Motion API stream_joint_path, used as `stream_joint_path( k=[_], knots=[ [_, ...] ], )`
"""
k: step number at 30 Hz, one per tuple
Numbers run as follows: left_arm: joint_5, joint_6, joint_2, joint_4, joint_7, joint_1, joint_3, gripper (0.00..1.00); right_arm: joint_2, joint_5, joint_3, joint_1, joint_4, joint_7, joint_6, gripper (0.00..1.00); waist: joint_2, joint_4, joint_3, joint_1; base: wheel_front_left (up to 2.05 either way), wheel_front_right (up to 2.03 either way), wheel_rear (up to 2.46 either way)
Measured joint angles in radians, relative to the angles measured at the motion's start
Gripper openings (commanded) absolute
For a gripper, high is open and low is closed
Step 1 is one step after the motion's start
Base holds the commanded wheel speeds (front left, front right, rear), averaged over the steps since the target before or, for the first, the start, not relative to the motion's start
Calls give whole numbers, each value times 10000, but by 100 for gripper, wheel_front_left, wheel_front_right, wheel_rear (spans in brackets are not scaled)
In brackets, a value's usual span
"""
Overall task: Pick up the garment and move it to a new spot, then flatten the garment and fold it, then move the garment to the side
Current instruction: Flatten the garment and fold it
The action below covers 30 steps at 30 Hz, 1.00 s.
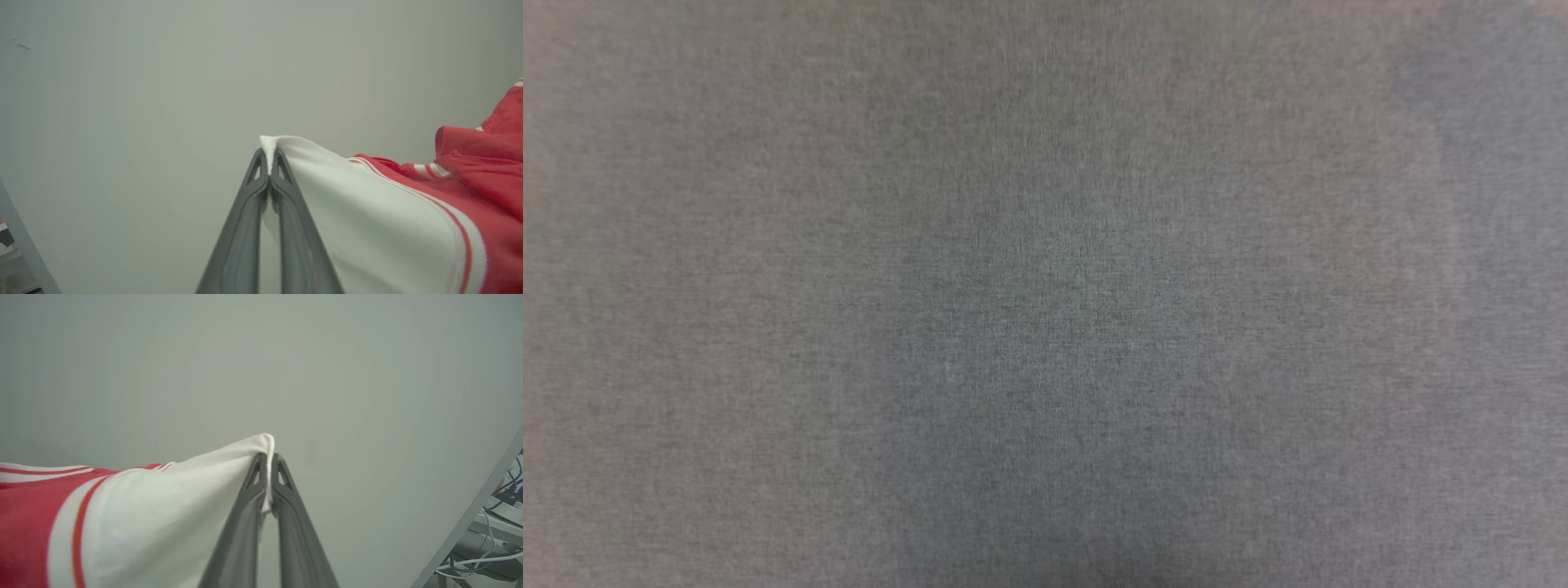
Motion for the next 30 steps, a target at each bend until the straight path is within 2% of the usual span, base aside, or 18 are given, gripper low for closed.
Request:
stream_joint_path(
  k=[8,12,17,23,30],
  knots=[
    [627,-4,-500,125,0,-357,980,0,723,-247,163,-755,688,-694,0,0,0,-35,1546,1,0,0,0],
    [874,-127,-648,111,0,259,1384,0,966,-167,445,-566,1020,-1129,0,0,0,-57,2148,1,0,0,0],
    [1212,-286,-646,-69,2,1993,2019,0,1250,42,1066,624,1129,-1563,2,0,0,-113,2494,2,0,0,0],
    [1615,-364,-663,-784,0,4089,2892,0,1306,692,1783,2184,932,-1797,2,0,0,-134,2205,0,0,0,0],
    [2257,-399,-928,-1885,2,7080,3944,0,1087,1553,2339,4435,-167,-1824,0,0,0,-79,1521,-1,0,0,0]
  ],
)
